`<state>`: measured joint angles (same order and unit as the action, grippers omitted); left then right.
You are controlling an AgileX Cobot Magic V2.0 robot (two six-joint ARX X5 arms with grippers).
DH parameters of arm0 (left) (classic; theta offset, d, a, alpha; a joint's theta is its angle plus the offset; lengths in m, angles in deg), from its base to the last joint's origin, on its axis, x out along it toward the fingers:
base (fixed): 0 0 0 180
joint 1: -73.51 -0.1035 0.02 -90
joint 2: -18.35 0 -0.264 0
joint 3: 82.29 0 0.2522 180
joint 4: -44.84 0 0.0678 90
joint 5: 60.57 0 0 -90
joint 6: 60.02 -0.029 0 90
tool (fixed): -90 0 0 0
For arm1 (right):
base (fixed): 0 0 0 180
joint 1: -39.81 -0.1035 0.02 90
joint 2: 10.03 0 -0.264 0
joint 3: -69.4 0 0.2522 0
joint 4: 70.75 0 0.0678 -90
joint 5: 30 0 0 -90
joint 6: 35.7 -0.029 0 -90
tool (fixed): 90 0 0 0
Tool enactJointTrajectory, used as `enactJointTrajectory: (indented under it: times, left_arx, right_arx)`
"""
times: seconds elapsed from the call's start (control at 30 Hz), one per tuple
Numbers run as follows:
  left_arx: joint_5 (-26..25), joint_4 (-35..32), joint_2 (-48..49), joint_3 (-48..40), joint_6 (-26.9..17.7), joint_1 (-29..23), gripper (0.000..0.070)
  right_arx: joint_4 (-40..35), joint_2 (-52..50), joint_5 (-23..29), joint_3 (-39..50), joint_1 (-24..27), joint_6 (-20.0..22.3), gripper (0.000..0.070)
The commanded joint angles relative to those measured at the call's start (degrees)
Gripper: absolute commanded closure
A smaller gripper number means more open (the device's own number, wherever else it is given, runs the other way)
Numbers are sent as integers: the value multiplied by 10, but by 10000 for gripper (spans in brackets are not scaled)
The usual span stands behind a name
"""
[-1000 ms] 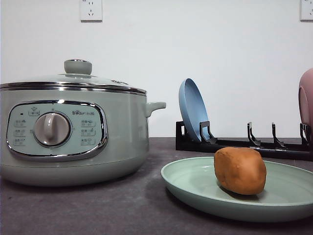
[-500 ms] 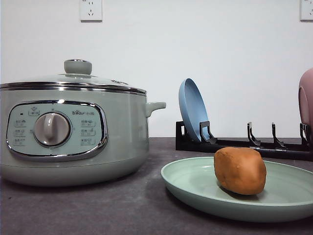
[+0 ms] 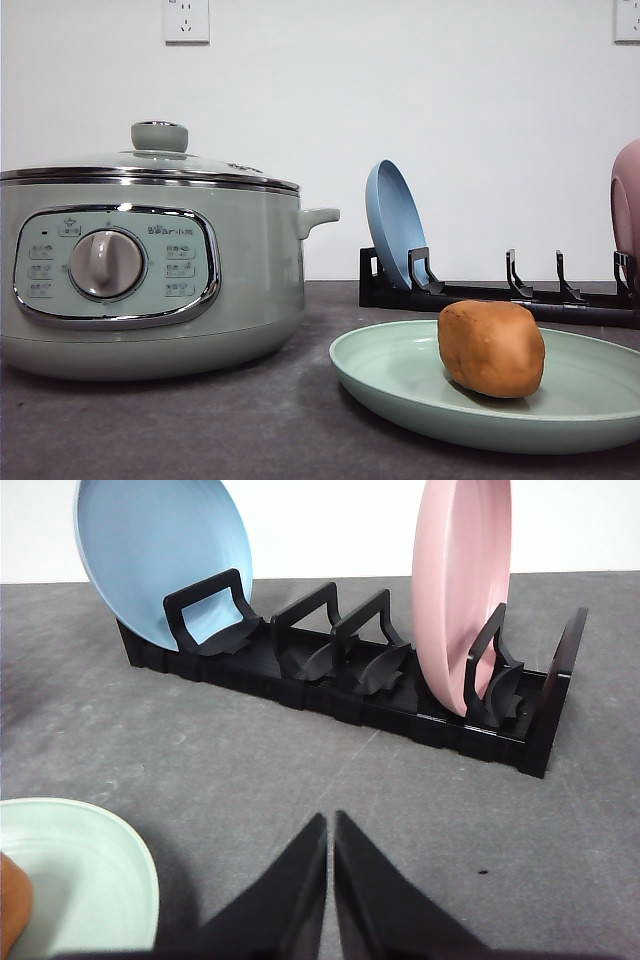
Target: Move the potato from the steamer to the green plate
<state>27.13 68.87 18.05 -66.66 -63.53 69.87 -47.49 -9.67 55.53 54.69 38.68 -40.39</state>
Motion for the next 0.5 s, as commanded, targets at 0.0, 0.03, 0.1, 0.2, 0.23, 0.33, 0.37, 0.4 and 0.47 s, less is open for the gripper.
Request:
enactJointTrajectory:
  times: [0.0,0.03,0.1,0.2,0.23,0.33,0.37,0.4,0.47]
  left_arx:
    - [0,5,1,-12,1,-1,700]
    - [0,5,1,-12,1,-1,700]
    - [0,5,1,-12,1,-1,700]
    - [0,5,1,-12,1,-1,700]
    - [0,5,1,-12,1,-1,700]
    - [0,5,1,-12,1,-1,700]
    - [0,5,1,-12,1,-1,700]
    - [0,5,1,-12,1,-1,700]
    - [0,5,1,-12,1,-1,700]
  right_arx:
    - [-5,-2,0,3,-2,0,700]
    - [-5,-2,0,3,-2,0,700]
    - [-5,-2,0,3,-2,0,700]
    - [-5,-2,0,3,-2,0,700]
    - [-5,-2,0,3,-2,0,700]
    - [-5,-2,0,3,-2,0,700]
    - [-5,-2,0,3,-2,0,700]
    - [-5,-2,0,3,-2,0,700]
    - [-5,-2,0,3,-2,0,700]
